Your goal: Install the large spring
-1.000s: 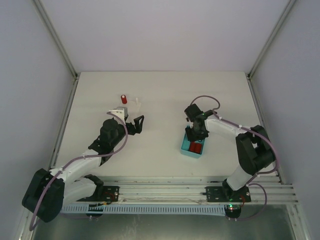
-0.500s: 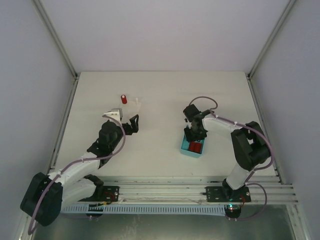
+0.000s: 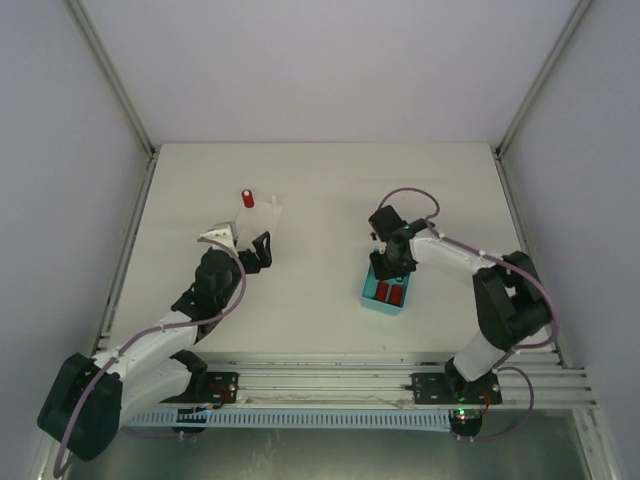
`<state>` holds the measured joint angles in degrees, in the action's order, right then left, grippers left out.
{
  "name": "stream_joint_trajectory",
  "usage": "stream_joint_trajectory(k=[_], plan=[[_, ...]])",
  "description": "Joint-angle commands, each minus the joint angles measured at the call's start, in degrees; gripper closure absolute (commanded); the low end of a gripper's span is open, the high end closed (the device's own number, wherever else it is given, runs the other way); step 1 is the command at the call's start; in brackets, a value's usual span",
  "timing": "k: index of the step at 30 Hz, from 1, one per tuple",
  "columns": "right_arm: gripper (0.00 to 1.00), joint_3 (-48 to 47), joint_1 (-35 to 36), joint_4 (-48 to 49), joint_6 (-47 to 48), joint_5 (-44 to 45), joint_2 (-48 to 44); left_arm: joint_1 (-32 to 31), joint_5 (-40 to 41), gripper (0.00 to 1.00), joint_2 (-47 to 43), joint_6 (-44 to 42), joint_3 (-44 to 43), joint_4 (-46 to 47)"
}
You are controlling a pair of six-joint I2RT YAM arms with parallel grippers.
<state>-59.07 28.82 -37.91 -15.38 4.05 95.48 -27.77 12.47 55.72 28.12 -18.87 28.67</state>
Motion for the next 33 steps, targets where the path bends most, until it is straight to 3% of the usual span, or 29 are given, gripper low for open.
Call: stream_joint_trajectory(k=[1, 9, 19, 24, 27, 33], plan=[[0.88, -0.1, -0.1, -0.3, 1.5, 2.9, -7.4, -0.1, 0.7, 0.01, -1.2, 0.1, 0.1, 1.1], [0.93, 4.4, 0.9, 6.0, 4.8, -0.8, -21.8, -0.1, -5.8, 0.13, -1.6, -1.1, 0.4, 4.1], [1.0, 19.0, 12.3, 35.0, 12.3, 1.8, -38.0, -0.9, -26.3, 0.39, 3.2, 2.3, -8.5, -1.5], [1.0, 25.7, 17.8, 49.8, 18.0, 3.5, -40.2, -3.3, -34.1, 0.4, 7.8, 0.7, -16.0, -10.3], [1.0, 26.1, 19.0, 52.0, 19.0, 4.2, -39.2, -6.3, -34.5, 0.4, 10.2, -1.2, -20.9, -15.2], [1.0, 25.8, 20.5, 53.2, 20.3, 4.1, -36.2, -10.0, -38.1, 0.4, 12.8, -1.0, -25.7, -16.1]])
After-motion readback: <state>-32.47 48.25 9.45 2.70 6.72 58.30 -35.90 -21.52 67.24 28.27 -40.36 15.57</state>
